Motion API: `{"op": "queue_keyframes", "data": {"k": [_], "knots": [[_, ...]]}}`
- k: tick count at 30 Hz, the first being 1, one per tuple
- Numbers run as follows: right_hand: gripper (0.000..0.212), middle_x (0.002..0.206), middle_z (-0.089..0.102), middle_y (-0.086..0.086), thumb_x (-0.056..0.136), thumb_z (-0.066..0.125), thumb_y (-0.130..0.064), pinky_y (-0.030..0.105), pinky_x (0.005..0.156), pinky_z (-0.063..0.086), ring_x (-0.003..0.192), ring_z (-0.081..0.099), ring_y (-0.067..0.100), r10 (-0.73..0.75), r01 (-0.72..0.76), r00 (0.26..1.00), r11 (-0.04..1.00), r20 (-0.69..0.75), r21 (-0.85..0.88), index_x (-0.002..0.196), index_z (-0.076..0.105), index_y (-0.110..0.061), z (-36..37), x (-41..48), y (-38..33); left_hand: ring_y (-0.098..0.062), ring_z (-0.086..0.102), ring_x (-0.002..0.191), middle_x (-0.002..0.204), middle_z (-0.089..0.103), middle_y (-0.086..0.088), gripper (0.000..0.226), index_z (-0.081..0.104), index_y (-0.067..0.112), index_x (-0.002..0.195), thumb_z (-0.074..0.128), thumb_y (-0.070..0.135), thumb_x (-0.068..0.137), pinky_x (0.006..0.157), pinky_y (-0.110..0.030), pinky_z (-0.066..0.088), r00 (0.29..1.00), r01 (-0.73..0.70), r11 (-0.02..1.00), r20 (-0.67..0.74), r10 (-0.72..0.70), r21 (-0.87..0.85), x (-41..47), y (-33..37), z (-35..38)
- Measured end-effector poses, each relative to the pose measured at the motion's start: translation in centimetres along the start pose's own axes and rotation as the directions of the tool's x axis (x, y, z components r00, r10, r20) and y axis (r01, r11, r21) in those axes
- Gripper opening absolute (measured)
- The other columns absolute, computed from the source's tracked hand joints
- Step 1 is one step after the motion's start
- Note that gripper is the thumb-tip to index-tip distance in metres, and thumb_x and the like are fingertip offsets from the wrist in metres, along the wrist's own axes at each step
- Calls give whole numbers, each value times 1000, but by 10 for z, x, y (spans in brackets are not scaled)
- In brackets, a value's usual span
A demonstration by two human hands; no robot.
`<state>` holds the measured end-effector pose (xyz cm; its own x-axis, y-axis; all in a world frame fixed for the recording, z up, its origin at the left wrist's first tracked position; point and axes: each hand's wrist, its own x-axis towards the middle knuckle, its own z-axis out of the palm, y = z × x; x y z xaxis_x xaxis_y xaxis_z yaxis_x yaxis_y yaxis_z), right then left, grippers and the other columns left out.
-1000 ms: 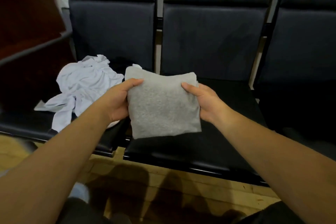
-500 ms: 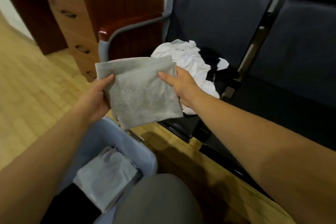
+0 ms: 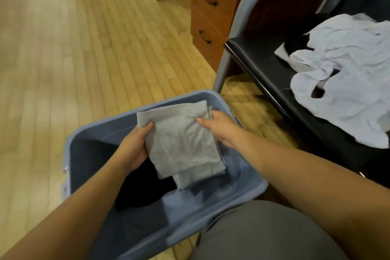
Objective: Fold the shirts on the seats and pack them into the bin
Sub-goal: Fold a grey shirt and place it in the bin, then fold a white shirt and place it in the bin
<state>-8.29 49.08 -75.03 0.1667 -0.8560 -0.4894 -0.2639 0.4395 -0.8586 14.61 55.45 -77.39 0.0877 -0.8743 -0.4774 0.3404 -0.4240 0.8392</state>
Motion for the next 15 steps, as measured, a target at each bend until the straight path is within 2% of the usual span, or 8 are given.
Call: {"op": "queue_keyframes", "data": {"k": [3, 6, 7, 9, 10, 13, 14, 15], "knots": [[34, 123, 69, 8, 99, 64, -20, 48, 97, 55, 110, 67, 27, 91, -86, 992, 995, 87, -56, 131, 61, -9, 30, 15, 32, -29, 65, 117, 127, 69, -6, 28, 60, 26, 131, 53, 29, 104, 101, -50, 51, 989, 71, 997, -130, -66, 37, -3, -28, -36], [33, 120, 69, 12, 98, 66, -21, 46, 91, 58, 104, 69, 27, 192, -184, 970, 981, 151, -70, 127, 60, -6, 61, 26, 62, -30, 65, 114, 124, 69, -7, 31, 61, 25, 131, 57, 32, 102, 100, -49, 52, 962, 154, 983, -244, -126, 98, -7, -50, -65], [41, 121, 69, 13, 95, 69, -24, 45, 90, 58, 103, 70, 27, 213, -202, 962, 976, 172, -78, 129, 58, -4, 71, 30, 72, -28, 65, 111, 120, 69, -6, 28, 61, 25, 129, 57, 32, 102, 94, -45, 54, 950, 177, 977, -279, -139, 116, -9, -56, -73], [77, 131, 64, 14, 79, 78, -42, 48, 95, 57, 110, 68, 28, 246, -232, 949, 968, 196, -95, 139, 51, -3, 91, 41, 92, -21, 64, 102, 110, 67, 1, 20, 61, 28, 121, 56, 30, 102, 81, -36, 53, 923, 208, 968, -355, -148, 138, -13, -66, -87], [85, 134, 62, 14, 74, 78, -46, 47, 97, 56, 113, 67, 28, 251, -237, 945, 967, 211, -91, 141, 49, -3, 100, 49, 102, -19, 62, 100, 108, 65, 4, 20, 60, 28, 122, 56, 30, 102, 81, -36, 51, 910, 222, 965, -385, -153, 141, -15, -70, -94], [45, 119, 66, 8, 92, 71, -32, 39, 90, 57, 102, 67, 22, 228, -207, 955, 971, 192, -124, 130, 57, -12, 123, 53, 104, -23, 63, 102, 115, 66, -3, 30, 58, 22, 129, 57, 33, 101, 93, -43, 52, 872, 248, 951, -470, -137, 184, -15, -78, -113], [37, 114, 65, 7, 94, 69, -30, 37, 89, 55, 100, 65, 21, 213, -190, 962, 972, 171, -142, 126, 58, -16, 126, 53, 102, -28, 63, 107, 125, 65, -9, 41, 55, 17, 137, 57, 36, 101, 97, -46, 51, 859, 260, 940, -497, -122, 219, -12, -78, -118], [37, 115, 65, 11, 95, 68, -29, 38, 92, 53, 104, 65, 25, 207, -187, 967, 972, 149, -140, 126, 59, -11, 126, 53, 98, -34, 60, 116, 136, 60, -14, 52, 49, 14, 145, 56, 40, 101, 101, -48, 49, 848, 281, 917, -521, -99, 284, -10, -75, -121]]}}
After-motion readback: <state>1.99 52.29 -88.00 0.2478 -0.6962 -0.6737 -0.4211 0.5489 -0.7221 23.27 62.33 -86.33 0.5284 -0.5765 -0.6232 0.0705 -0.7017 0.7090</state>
